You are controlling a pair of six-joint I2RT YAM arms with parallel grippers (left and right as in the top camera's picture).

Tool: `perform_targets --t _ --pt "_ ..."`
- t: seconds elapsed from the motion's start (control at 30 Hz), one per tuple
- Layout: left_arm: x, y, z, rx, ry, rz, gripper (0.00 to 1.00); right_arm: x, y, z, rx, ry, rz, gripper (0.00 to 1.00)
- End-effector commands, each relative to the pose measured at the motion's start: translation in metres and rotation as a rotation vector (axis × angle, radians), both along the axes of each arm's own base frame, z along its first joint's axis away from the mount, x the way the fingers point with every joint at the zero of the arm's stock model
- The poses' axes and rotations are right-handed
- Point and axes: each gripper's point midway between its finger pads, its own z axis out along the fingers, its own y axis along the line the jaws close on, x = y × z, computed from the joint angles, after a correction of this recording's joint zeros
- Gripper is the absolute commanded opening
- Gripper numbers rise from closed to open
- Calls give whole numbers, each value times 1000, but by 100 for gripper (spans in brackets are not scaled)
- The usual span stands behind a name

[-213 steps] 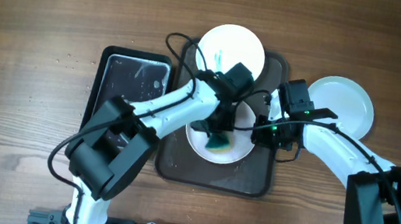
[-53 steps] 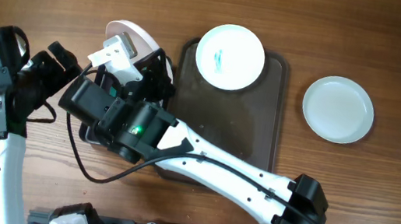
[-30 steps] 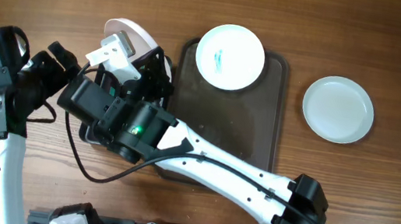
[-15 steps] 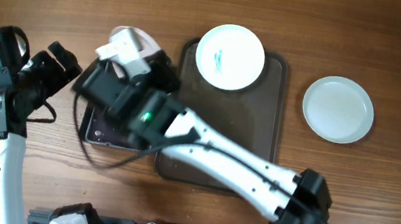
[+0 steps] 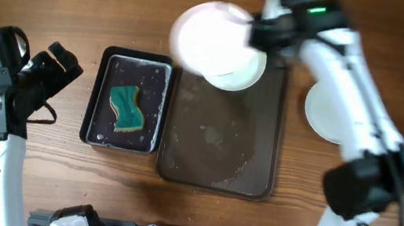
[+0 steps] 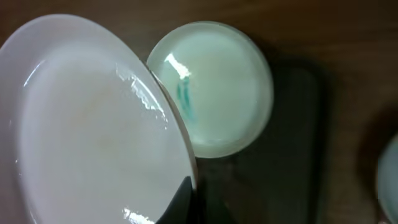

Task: Clean dirty plates on tray and stack at the side
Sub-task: 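Carry the plate right and stack it on the clean plate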

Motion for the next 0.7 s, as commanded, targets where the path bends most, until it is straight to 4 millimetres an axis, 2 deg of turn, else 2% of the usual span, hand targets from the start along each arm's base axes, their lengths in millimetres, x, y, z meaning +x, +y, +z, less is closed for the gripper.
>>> perform_targets --t 0.0,0.17,0.23,0.3,0.4,0.43,0.53,0.57,0.67 --pt "2 1 7 1 -19 -2 100 -32 -53 74 77 -94 -35 4" --pt "2 1 7 1 -19 -2 100 -80 -133 102 -92 -117 -212 4" --pt "2 1 7 1 -19 -2 100 -98 -154 95 -118 -93 -272 4" --pt "2 1 7 1 -19 -2 100 -107 -170 78 -123 -58 -317 5" --pt "2 1 7 2 -20 -2 100 -115 -191 31 -84 22 -375 4" --pt "2 1 7 1 -20 -2 100 -117 -200 2 -40 68 -409 4" --pt "2 1 7 1 -20 -2 100 -116 -213 -49 65 101 -450 4" --pt "2 1 7 1 -19 -2 100 -113 -219 -75 140 105 -480 4" --pt "2 1 7 1 -19 -2 100 -115 -243 -113 185 131 -583 4"
